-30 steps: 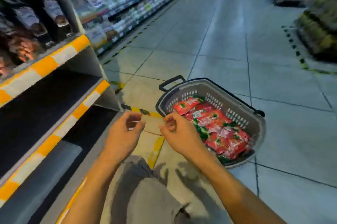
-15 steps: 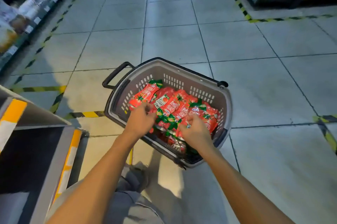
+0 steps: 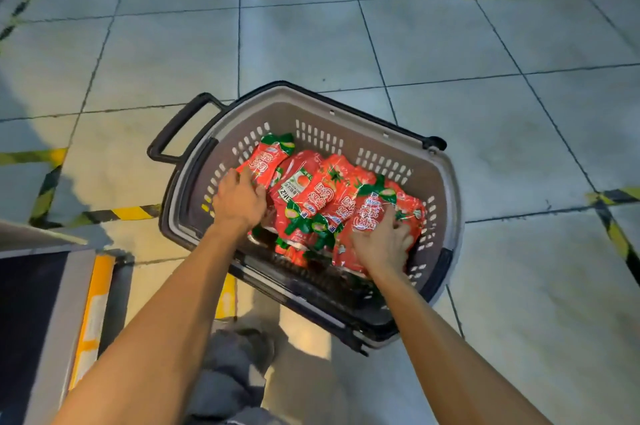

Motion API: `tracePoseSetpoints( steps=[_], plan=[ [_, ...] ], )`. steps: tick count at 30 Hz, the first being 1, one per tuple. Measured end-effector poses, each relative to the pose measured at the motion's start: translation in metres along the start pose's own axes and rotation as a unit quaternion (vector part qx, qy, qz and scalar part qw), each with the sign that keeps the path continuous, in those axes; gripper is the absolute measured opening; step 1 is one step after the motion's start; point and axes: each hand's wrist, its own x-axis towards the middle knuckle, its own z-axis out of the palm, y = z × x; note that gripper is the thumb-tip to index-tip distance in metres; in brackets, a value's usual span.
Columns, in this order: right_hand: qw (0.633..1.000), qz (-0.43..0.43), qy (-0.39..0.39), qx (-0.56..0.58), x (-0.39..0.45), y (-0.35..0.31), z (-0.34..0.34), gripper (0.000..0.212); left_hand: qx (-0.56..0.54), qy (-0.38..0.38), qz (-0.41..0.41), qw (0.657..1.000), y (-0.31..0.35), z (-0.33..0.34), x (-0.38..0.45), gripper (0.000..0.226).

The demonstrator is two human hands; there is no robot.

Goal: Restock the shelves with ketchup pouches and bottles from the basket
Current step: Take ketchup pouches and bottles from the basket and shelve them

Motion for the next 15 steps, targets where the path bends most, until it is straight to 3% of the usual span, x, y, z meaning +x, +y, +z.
tracePoseSetpoints(
  steps=[3, 7, 11, 15],
  plan=[
    [0.999, 0.037, 0.010, 0.021, 0.009, -0.001, 0.008, 0.097, 0.029, -0.019, -0.016, 0.999, -0.008, 0.005, 0.024, 0.048],
    [0.998, 0.050, 0.011, 0.039, 0.017, 0.002, 0.010, 0.082, 0.037, -0.017, -0.039, 0.998, -0.012, 0.009, 0.040, 0.038],
    [0.994, 0.046, -0.018, 0.098, 0.015, 0.003, 0.004, 0.054, 0.054, -0.024, -0.068, 0.996, -0.017, 0.004, 0.050, 0.077],
    [0.991, 0.016, -0.019, 0.132, 0.004, 0.008, 0.004, 0.046, 0.062, -0.059, -0.082, 0.993, -0.014, 0.000, 0.059, 0.090]
  ],
)
